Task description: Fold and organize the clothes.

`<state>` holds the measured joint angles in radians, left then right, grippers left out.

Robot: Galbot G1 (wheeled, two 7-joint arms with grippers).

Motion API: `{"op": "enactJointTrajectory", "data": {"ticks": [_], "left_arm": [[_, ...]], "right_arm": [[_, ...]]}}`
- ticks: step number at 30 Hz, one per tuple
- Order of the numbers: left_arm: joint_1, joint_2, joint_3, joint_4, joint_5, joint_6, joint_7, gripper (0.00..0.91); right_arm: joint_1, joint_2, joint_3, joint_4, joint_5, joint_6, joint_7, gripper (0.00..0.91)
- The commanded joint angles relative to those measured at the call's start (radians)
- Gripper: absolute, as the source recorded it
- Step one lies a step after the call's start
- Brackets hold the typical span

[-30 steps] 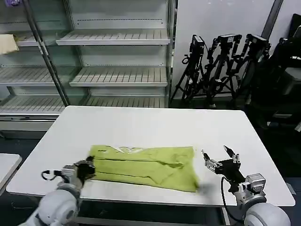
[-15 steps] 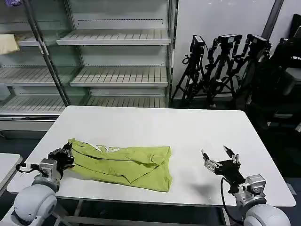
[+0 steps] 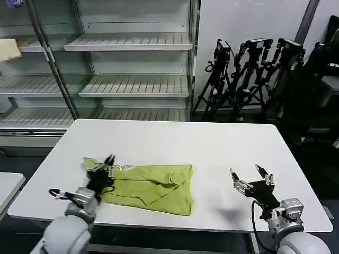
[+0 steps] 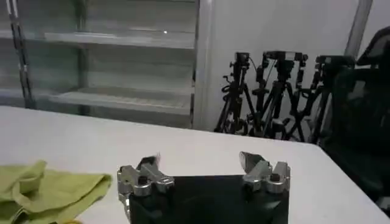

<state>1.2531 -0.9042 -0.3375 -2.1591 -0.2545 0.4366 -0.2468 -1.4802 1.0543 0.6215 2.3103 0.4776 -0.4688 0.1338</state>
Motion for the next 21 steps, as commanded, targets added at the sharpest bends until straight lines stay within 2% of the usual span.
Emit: {"op": "enactJointTrajectory", "data": {"ticks": [1, 12, 21], "left_arm": [[-0.061, -0.053, 0.144, 0.025, 0.139, -0.039, 0.032, 0.01], [-0.023, -0.015, 0.013, 0.072, 0.089, -0.032, 0.03, 0.01], [0.068, 0.014, -0.176, 0.139, 0.033, -0.021, 0.01, 0.01]], "right_arm": [[-0.002, 0.005, 0.006, 0.002, -0.006, 0.001, -0.001, 0.907], [0.01, 0.01, -0.007, -0.007, -0.013, 0.006, -0.004, 0.907], [0.024, 0.006, -0.019, -0.014, -0.012, 0.009, -0.005, 0.907]]}}
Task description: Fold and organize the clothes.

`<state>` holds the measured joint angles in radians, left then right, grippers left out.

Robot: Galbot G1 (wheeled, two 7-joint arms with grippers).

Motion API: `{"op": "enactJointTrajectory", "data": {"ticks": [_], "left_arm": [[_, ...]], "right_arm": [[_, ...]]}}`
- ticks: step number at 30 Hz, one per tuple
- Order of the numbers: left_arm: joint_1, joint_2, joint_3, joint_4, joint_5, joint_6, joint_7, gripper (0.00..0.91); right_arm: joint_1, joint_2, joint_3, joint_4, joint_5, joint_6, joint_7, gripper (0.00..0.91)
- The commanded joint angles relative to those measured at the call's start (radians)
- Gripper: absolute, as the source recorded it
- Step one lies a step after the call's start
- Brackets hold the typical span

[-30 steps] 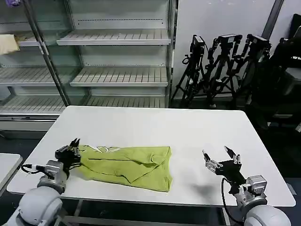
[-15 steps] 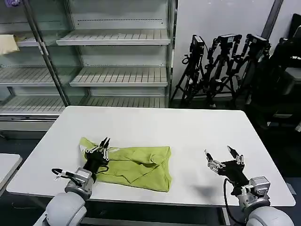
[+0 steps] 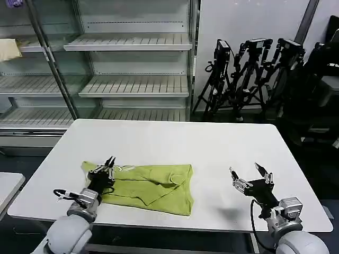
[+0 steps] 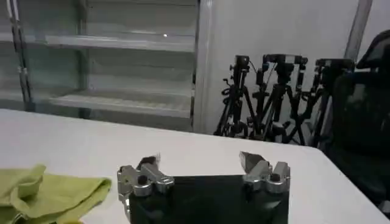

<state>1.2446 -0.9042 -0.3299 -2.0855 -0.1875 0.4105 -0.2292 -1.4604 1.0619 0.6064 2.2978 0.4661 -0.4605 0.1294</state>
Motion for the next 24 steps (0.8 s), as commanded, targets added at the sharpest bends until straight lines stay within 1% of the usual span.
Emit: {"op": "enactJointTrajectory", "data": {"ticks": [1, 6, 9, 10, 11, 12, 16, 18, 20, 24], "left_arm": [[0.087, 0.015, -0.198, 0.07, -0.046, 0.014, -0.01, 0.01], [0.141, 0.015, -0.24, 0.092, -0.065, 0.055, -0.015, 0.01], [0.142, 0.011, -0.257, 0.113, -0.065, 0.089, -0.016, 0.02], [0.139, 0.01, -0.26, 0.12, -0.065, 0.093, -0.02, 0.312], [0.134, 0.011, -0.265, 0.131, -0.065, 0.099, -0.023, 0.806], [0.13, 0.011, -0.267, 0.136, -0.065, 0.1, -0.031, 0.907], [0.118, 0.013, -0.27, 0.149, -0.097, 0.097, -0.035, 0.907], [0.111, 0.011, -0.266, 0.137, -0.178, 0.105, -0.039, 0.907], [0.094, 0.008, -0.26, 0.125, -0.246, 0.134, -0.04, 0.907], [0.068, 0.006, -0.247, 0.133, -0.317, 0.153, -0.039, 0.907]], "right_arm": [[0.007, -0.002, -0.006, -0.002, 0.0, 0.001, -0.001, 0.907], [0.021, -0.007, -0.018, -0.007, 0.001, 0.002, -0.002, 0.907], [0.031, -0.01, -0.026, -0.009, 0.002, 0.002, -0.003, 0.907], [0.033, -0.011, -0.029, -0.009, 0.003, 0.002, -0.003, 0.907], [0.035, -0.013, -0.03, -0.008, 0.004, 0.003, -0.003, 0.907], [0.036, -0.014, -0.031, -0.008, 0.005, 0.003, -0.003, 0.907], [0.036, -0.017, -0.028, -0.006, 0.009, 0.004, -0.004, 0.907], [0.035, -0.019, -0.026, -0.005, 0.01, 0.005, -0.005, 0.907], [0.034, -0.019, -0.023, -0.005, 0.01, 0.006, -0.005, 0.907], [0.028, -0.021, -0.016, -0.002, 0.012, 0.008, -0.007, 0.907]]}}
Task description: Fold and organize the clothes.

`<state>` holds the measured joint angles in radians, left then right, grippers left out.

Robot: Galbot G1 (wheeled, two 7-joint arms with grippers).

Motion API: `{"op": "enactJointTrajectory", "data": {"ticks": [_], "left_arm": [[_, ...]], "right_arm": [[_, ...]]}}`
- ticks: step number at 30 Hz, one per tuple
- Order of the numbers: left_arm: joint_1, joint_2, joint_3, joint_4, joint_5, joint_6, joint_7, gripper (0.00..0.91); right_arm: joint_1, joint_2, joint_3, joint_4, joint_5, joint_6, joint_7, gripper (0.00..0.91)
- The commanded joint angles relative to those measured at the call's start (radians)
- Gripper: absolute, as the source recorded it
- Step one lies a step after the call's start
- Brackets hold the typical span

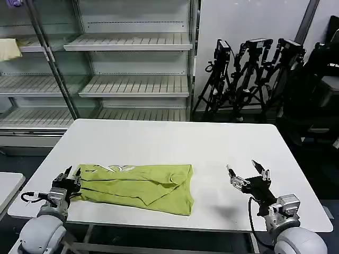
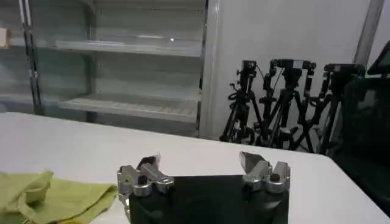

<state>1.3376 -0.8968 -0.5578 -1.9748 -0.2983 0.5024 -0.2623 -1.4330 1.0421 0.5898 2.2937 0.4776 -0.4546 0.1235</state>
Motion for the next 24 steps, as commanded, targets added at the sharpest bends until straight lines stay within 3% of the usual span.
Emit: {"op": "enactJointTrajectory", "data": {"ticks": [1, 15, 16, 17, 18, 24], "left_arm": [[-0.036, 0.0, -0.017, 0.032, -0.225, 0.067, -0.004, 0.907], [-0.102, -0.002, 0.001, 0.121, -0.439, 0.075, 0.036, 0.907], [-0.094, -0.005, 0.006, 0.112, -0.437, 0.075, 0.035, 0.635], [-0.087, -0.007, 0.008, 0.109, -0.435, 0.075, 0.035, 0.05], [-0.085, -0.009, 0.011, 0.108, -0.432, 0.075, 0.032, 0.01], [-0.077, -0.01, 0.011, 0.114, -0.421, 0.075, 0.006, 0.01]], "right_arm": [[-0.001, -0.001, 0.003, 0.002, 0.0, 0.003, -0.002, 0.907], [-0.013, 0.007, 0.012, 0.001, 0.0, 0.01, -0.004, 0.907], [-0.011, 0.008, 0.012, -0.001, 0.0, 0.01, -0.004, 0.907], [-0.01, 0.008, 0.01, -0.003, -0.001, 0.01, -0.004, 0.907], [-0.008, 0.008, 0.009, -0.004, -0.001, 0.01, -0.004, 0.907], [0.003, 0.012, -0.003, -0.008, -0.003, 0.01, -0.003, 0.907]]}}
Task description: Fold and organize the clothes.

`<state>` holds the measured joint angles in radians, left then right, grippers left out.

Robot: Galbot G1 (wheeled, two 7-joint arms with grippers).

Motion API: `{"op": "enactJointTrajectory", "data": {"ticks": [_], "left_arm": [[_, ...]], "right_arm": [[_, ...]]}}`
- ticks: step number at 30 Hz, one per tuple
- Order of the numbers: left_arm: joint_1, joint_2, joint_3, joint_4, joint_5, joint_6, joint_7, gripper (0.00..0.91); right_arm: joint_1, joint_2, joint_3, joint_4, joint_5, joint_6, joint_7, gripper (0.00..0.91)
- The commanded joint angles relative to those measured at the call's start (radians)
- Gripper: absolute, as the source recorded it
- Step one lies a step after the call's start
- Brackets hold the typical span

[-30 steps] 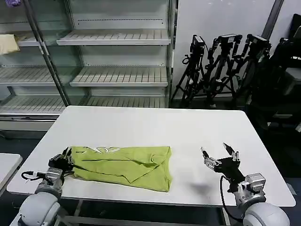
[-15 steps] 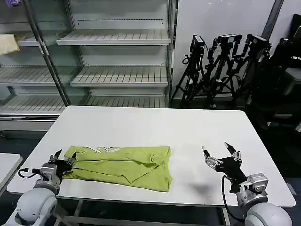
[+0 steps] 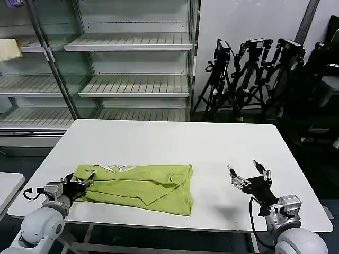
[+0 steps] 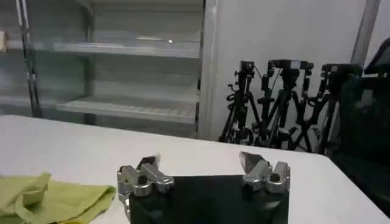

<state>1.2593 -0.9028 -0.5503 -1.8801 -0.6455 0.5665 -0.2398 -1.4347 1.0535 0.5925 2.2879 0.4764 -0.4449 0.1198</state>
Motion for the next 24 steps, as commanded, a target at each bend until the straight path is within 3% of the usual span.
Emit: {"op": "enactJointTrajectory", "data": {"ticks": [1, 14, 21, 24], "left_arm": [[0.006, -0.004, 0.002, 0.017, -0.074, 0.011, -0.017, 0.01], [0.045, -0.016, 0.005, -0.014, -0.037, 0.009, -0.014, 0.01], [0.013, 0.028, -0.047, -0.021, 0.028, 0.009, 0.004, 0.01], [0.001, 0.057, -0.101, 0.005, 0.168, -0.016, 0.032, 0.01]], "right_arm": [[0.005, 0.001, -0.007, -0.003, -0.002, 0.0, 0.001, 0.907], [0.023, 0.008, -0.032, -0.018, -0.004, 0.004, 0.0, 0.907], [0.032, 0.016, -0.061, -0.019, -0.016, 0.006, 0.004, 0.907], [0.035, 0.014, -0.061, -0.006, -0.015, 0.005, 0.005, 0.907]]}}
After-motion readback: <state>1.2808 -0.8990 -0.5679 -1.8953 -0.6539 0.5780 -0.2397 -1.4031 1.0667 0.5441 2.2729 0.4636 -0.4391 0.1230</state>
